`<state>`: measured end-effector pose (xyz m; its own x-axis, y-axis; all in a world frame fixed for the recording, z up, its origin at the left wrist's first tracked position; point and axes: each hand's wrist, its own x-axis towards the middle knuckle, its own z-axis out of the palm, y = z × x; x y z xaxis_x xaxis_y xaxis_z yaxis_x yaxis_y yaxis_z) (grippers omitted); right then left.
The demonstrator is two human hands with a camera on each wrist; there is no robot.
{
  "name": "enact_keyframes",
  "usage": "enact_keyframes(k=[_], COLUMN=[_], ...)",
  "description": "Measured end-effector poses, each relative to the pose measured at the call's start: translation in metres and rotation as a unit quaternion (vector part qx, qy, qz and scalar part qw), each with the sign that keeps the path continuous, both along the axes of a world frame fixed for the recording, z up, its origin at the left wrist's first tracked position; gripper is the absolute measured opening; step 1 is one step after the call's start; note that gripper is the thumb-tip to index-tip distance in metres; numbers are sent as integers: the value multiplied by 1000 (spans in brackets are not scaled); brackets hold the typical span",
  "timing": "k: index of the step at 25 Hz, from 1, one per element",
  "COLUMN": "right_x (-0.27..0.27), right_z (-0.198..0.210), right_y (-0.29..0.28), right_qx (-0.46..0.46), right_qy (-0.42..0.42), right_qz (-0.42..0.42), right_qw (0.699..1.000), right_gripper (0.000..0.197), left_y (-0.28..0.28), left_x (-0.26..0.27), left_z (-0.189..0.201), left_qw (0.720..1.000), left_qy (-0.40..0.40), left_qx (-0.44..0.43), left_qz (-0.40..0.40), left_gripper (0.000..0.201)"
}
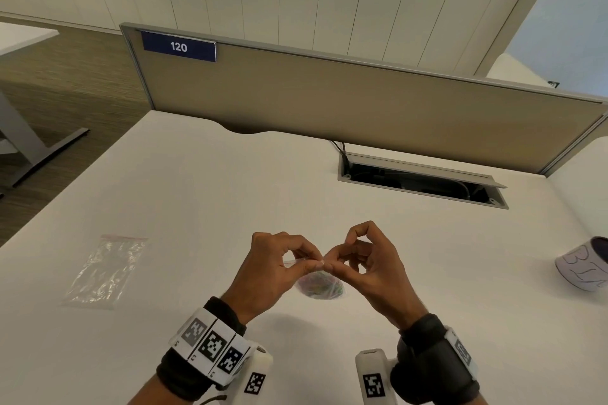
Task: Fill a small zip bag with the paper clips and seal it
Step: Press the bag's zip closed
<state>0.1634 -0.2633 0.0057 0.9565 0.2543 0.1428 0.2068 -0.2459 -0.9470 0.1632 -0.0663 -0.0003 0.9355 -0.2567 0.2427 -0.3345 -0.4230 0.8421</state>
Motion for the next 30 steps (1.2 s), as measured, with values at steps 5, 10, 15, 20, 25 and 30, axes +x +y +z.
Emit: enact_keyframes(k=[5,10,15,20,25,30], right_x=[-1,0,1,2,3,2], right_z=[-5,-9,-8,-7,-4,-10], right_y=[2,1,-2,-2,-1,3], right_qx=[-13,-2,26,19,-25,-17], right_qy=[-9,-17,-14,-18,-39,-47], right_qz=[-6,-44,-50,-28,-9,-48], right_qw=[1000,999,998,999,999,998], right_gripper=[35,36,39,30,31,36], left_y=[3,7,4,1,2,4], left_x=[1,1,3,3,0,-1], left_z=[-2,-3,-3,1,3,1], left_qw=[999,999,999,1000,999,999], left_qy=[32,44,25,6,25,36], left_qx=[6,17,23,24,1,-1], left_qz=[-17,-15,-12,-15,-32,-14], left_gripper=[19,15,4,5,4,11])
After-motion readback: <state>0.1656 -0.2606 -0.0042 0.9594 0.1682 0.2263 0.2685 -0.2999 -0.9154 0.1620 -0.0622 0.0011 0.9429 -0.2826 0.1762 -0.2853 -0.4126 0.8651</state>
